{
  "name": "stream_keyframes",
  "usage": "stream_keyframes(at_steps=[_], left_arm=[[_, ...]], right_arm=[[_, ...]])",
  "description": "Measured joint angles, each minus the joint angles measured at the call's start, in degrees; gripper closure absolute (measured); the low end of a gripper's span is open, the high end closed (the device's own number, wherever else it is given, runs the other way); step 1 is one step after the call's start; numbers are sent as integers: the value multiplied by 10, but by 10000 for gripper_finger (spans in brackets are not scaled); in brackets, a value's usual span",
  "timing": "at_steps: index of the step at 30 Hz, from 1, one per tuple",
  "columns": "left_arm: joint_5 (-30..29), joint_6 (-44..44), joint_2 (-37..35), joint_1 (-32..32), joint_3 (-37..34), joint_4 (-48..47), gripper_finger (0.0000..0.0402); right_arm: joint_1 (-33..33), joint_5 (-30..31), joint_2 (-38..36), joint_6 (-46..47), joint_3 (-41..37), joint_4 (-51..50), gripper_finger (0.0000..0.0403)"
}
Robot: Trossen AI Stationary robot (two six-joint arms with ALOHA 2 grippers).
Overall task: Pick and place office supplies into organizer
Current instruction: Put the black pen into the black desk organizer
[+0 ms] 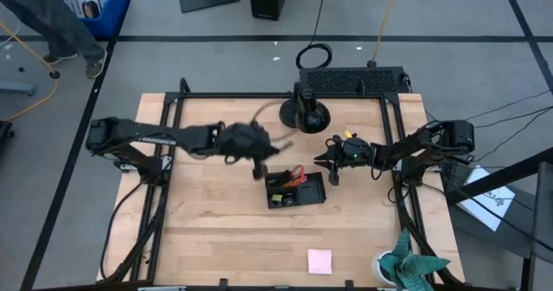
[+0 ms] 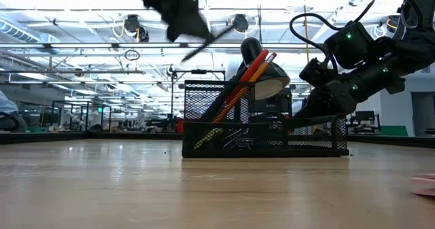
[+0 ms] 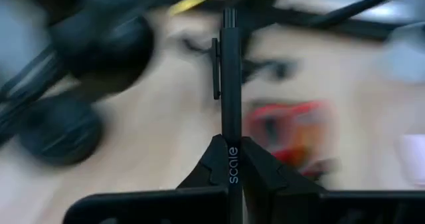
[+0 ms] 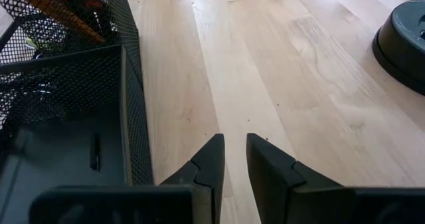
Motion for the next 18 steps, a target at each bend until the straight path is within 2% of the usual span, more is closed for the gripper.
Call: stream_keyframes(at_steps=[4, 7, 10, 15, 18], left_arm=[[20, 19, 10, -74, 0, 104, 385], [-1, 34, 33, -124, 1, 161, 393], [-68, 45, 73, -161, 1, 207, 396], [-193, 62, 129, -178, 0, 207, 382], [-212, 46, 143, -170, 0, 214, 386]], right_arm=[[0, 0, 0, 0, 0, 2, 344], [0, 0, 0, 1, 0, 3, 344], [0, 0, 0, 3, 0, 4, 344], [0, 0, 0, 14, 0, 5, 344], [0, 0, 0, 15, 0, 5, 344]])
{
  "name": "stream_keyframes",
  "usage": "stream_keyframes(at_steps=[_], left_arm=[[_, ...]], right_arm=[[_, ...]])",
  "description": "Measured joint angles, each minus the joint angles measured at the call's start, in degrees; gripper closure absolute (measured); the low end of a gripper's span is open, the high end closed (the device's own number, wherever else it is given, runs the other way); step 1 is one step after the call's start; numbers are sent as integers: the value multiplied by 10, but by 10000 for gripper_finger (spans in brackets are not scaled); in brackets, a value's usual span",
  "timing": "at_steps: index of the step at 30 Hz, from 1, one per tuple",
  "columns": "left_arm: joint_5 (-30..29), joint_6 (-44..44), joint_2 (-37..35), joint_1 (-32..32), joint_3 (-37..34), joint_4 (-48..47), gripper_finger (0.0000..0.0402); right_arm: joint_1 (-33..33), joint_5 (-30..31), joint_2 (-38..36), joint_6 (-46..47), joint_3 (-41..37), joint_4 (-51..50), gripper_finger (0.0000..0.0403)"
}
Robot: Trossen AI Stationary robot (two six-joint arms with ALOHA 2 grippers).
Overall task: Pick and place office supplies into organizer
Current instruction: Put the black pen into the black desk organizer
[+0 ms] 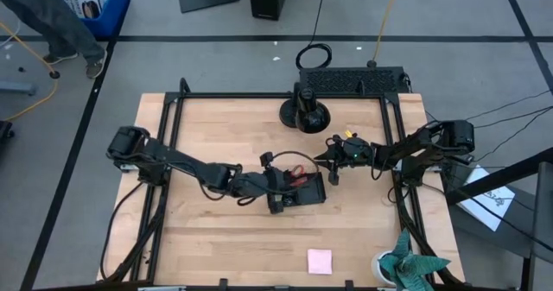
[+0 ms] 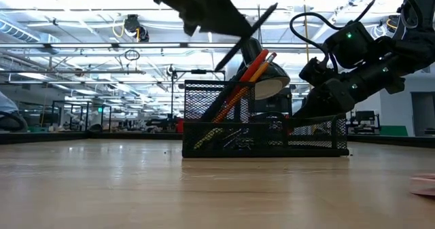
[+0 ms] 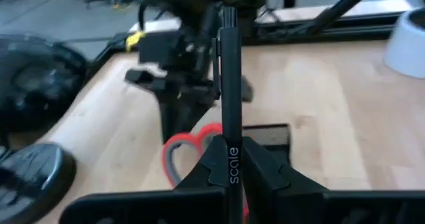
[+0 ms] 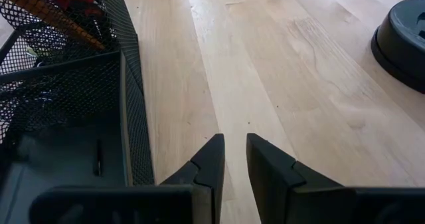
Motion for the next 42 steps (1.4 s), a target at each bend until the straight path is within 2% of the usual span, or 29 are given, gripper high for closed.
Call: stream_keyframes(at_steps=[4, 11, 16, 20, 24, 32, 37, 42], left_arm=[[-10, -10, 1, 6, 0, -9, 396], [-48, -30, 1, 7, -1, -52, 385], [-43, -32, -5, 3, -46, 5, 395], [-22, -39, -28, 3, -99, 89, 385], [4, -49, -41, 6, -147, 134, 394], [17, -62, -47, 6, -183, 150, 387], [11, -59, -44, 9, -184, 150, 395], [12, -61, -30, 18, -184, 144, 383]], right_arm=[[0, 0, 0, 0, 0, 0, 344], [0, 0, 0, 0, 0, 0, 344], [0, 0, 0, 2, 0, 0, 344], [0, 0, 0, 7, 0, 0, 344], [0, 0, 0, 8, 0, 0, 344], [0, 0, 0, 16, 0, 9, 344], [0, 0, 0, 18, 0, 14, 344], [0, 0, 0, 18, 0, 14, 344]])
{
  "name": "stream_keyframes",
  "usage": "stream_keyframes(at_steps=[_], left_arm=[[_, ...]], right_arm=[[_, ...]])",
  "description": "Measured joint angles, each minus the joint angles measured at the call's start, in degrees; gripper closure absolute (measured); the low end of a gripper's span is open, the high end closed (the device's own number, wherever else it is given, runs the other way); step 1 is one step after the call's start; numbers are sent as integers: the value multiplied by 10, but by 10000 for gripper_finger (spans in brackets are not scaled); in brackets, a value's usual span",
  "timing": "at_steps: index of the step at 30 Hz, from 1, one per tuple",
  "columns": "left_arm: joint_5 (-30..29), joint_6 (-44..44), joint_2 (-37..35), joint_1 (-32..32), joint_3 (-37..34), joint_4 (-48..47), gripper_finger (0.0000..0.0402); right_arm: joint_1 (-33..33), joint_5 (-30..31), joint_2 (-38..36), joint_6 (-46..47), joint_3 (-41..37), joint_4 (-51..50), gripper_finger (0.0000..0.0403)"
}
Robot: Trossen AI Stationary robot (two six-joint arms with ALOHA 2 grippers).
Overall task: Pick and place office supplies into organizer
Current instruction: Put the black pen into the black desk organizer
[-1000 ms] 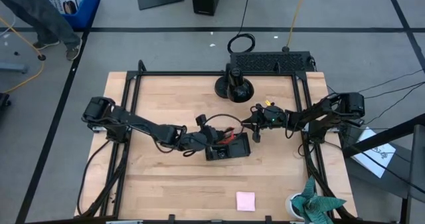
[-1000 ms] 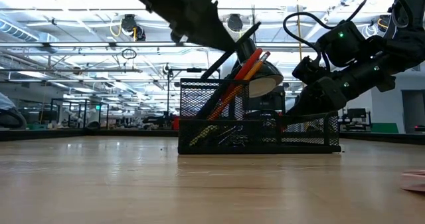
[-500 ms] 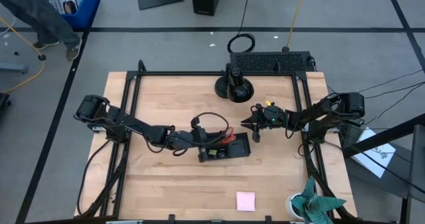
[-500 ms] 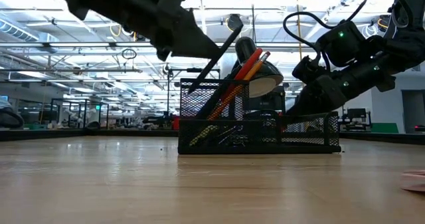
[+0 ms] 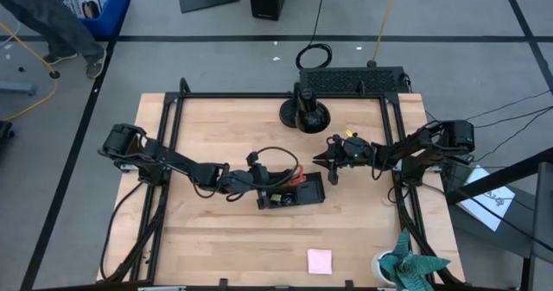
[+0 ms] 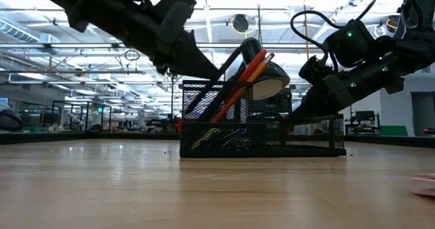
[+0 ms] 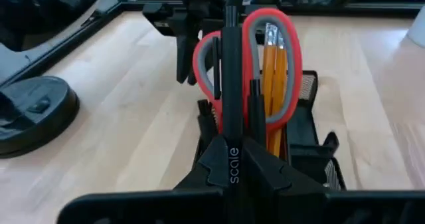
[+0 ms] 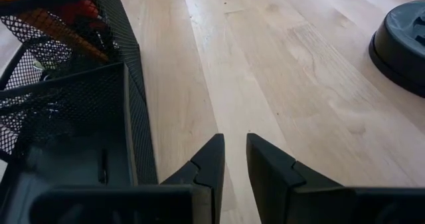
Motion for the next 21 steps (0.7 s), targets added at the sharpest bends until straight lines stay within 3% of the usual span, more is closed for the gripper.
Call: stream_keyframes(at_steps=[7, 15, 21], left_arm=[[16, -12, 5, 2, 0, -8, 395], [23, -26, 5, 3, 0, -12, 342], [24, -26, 5, 3, 0, -12, 332]], right_arm=[[0, 0, 0, 1, 0, 0, 344], [0, 0, 0, -1, 0, -1, 344], [0, 0, 0, -2, 0, -1, 344]])
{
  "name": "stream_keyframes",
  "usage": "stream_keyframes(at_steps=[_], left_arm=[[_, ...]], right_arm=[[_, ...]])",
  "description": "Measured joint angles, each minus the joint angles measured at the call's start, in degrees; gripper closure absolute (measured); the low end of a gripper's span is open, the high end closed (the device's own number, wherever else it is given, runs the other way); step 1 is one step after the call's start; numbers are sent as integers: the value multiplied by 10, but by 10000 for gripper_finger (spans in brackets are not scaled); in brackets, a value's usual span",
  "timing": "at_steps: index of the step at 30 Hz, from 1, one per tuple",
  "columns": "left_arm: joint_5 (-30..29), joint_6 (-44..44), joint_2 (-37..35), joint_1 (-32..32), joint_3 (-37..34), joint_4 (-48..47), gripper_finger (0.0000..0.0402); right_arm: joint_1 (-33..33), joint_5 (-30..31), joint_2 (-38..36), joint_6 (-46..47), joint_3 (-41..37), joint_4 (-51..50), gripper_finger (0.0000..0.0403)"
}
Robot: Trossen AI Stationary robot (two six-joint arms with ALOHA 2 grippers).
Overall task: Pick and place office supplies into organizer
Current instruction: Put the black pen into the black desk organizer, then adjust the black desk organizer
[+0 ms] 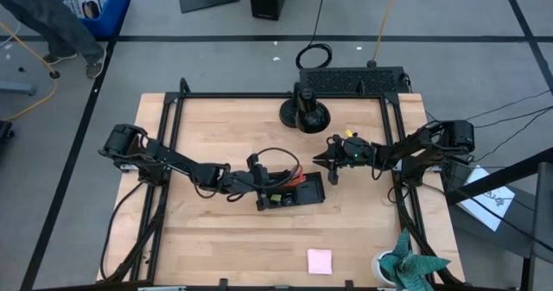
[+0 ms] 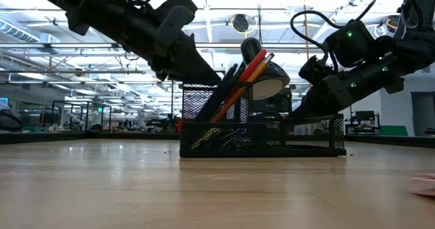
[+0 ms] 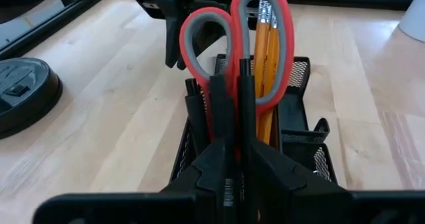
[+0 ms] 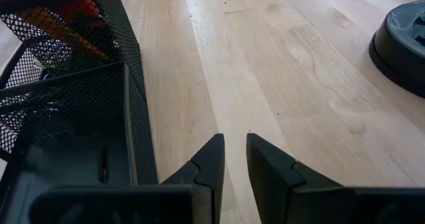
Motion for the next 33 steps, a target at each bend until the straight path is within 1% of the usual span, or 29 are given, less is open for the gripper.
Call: stream_keyframes(at_steps=[3, 6, 9, 13, 15, 17, 20, 22, 26, 29, 31, 33], left_arm=[[0, 2, 0, 0, 0, 1, 331], [0, 33, -2, 0, 0, 5, 331], [0, 64, -24, -9, 1, 6, 331], [0, 92, -81, -34, 3, -7, 330], [0, 84, -113, -50, 4, -45, 330], [9, 58, -138, -64, 4, -91, 330], [14, 10, -144, -87, -1, -152, 330], [14, -18, -135, -101, -10, -166, 330], [13, -67, -91, -125, -40, -146, 330], [20, -94, -45, -135, -56, -76, 330], [23, -100, -18, -140, -65, -47, 330], [56, -100, 22, -139, -63, 7, 330]], right_arm=[[0, 0, 0, 0, 0, 0, 344], [0, 0, 0, 0, 0, 0, 344], [0, 0, 0, 0, 0, 0, 344], [0, 0, 0, -2, 0, 0, 344], [0, 0, 0, -2, 0, 0, 344], [0, 0, 0, 0, 0, -5, 344], [0, 0, 0, 3, 0, -13, 344], [0, 5, 0, -1, 0, -16, 344], [0, 17, 0, 2, 0, -25, 344], [2, 16, 0, 17, 0, -40, 344], [9, 16, 0, 24, 0, -45, 344], [19, 16, 0, 25, 0, -52, 344]])
